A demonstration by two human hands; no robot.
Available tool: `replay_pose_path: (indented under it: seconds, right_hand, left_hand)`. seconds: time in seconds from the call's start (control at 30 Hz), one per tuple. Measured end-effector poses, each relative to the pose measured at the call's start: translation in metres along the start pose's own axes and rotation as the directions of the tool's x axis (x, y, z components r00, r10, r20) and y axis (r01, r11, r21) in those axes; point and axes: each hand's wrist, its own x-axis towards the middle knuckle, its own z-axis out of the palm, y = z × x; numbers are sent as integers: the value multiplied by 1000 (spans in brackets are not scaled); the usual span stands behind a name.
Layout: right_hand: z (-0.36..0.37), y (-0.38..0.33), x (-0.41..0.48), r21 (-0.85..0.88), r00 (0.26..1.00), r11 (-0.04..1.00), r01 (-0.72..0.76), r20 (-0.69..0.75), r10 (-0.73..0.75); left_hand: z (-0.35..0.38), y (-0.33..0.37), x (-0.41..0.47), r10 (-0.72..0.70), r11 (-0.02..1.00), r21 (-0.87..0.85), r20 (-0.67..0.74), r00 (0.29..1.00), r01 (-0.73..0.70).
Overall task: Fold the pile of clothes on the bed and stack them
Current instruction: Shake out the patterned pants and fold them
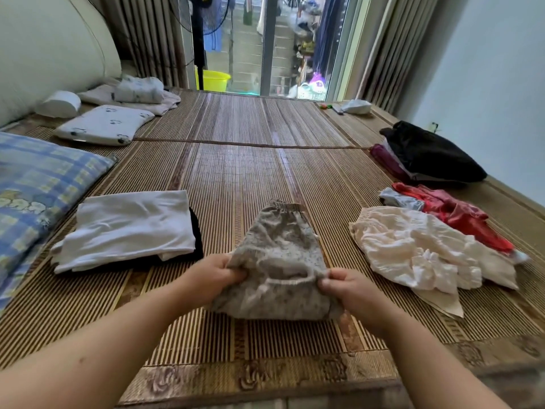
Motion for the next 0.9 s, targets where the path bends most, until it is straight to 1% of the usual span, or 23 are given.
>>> replay_pose_path:
  seconds: [0.03, 0.1, 0.13, 0.17, 0.2, 0.23, 0.27, 0.33, 0.4, 0.43, 0.47, 0.5, 0.53, 0.57, 0.6, 0.63, 0.67, 0.7, 0.73, 0.77, 0.8, 0.83, 0.9]
  right_hand:
    - [0, -5, 9, 27, 995, 1000, -11, -94, 14]
    - [3, -6, 28, 0, 966, 997, -82, -248, 80]
    - [6, -3, 35, -27, 957, 991, -129, -266, 117]
    - [9, 4, 40, -69, 957, 983, -170, -248, 148]
    - [12, 11, 42, -144, 960, 970, -196, -228, 160]
    - [15, 18, 45, -230, 963, 952, -203, -224, 151]
    - [16, 23, 46, -304, 962, 932, -198, -242, 126]
    - [16, 29, 51, -387, 956, 905, -175, -286, 63]
    - [16, 31, 53, -432, 955, 887, -164, -293, 34]
    - [16, 32, 54, -456, 957, 876, -154, -291, 16]
    - [18, 34, 55, -487, 955, 863, -137, -295, -14]
    - [20, 35, 54, -543, 946, 833, -110, -314, -80]
    - [24, 36, 53, -639, 925, 767, -59, -323, -198]
    - [27, 37, 53, -752, 896, 659, 16, -282, -343]
    - [31, 39, 53, -843, 867, 526, 109, -178, -464]
    - [33, 42, 54, -893, 861, 405, 198, -39, -507]
    - [34, 44, 55, -910, 882, 325, 258, 84, -464]
    - [33, 47, 57, -919, 921, 288, 270, 159, -356]
    - [28, 52, 57, -927, 956, 280, 248, 188, -225]
    - [20, 57, 58, -933, 974, 284, 219, 192, -123]
    - [11, 61, 58, -937, 980, 287, 198, 186, -67]
    - [2, 62, 57, -937, 982, 295, 188, 180, -54]
    - [-12, 62, 53, -935, 981, 299, 190, 167, -99]
  left_hand:
    - [1, 6, 7, -7, 999, -46, -72, 997, 3]
    - [3, 9, 23, -89, 986, -154, -192, 977, 59]
    - [6, 7, 28, -138, 975, -202, -211, 968, 95]
    - [9, 4, 30, -161, 974, -190, -214, 964, 121]
    - [12, -2, 30, -153, 987, -80, -226, 962, 138]
    - [14, -12, 32, -120, 986, 85, -250, 961, 145]
    - [15, -22, 33, -60, 963, 238, -279, 958, 129]
    - [17, -33, 36, 52, 889, 443, -352, 935, 117]
    - [20, -36, 37, 127, 782, 595, -442, 888, 184]
    - [21, -34, 37, 175, 736, 648, -463, 869, 197]
    - [24, -30, 37, 254, 694, 702, -448, 857, 161]
    - [27, -27, 38, 375, 624, 778, -382, 845, 75]
    - [30, -23, 38, 507, 513, 857, -256, 823, -49]
    - [32, -23, 40, 583, 374, 912, -90, 808, -168]
    - [35, -23, 42, 554, 254, 932, 78, 829, -257]
    - [36, -26, 44, 431, 188, 937, 191, 882, -295]
    - [34, -30, 46, 257, 161, 946, 236, 937, -282]
    - [27, -37, 48, 106, 150, 956, 238, 965, -252]
    - [19, -42, 49, 6, 146, 962, 231, 973, -230]
    - [9, -47, 48, -43, 152, 962, 235, 971, -226]
    - [-1, -50, 46, -61, 167, 956, 254, 965, -241]
    - [-11, -53, 43, -70, 184, 947, 280, 958, -263]
    - [-27, -57, 35, -73, 185, 940, 305, 949, -288]
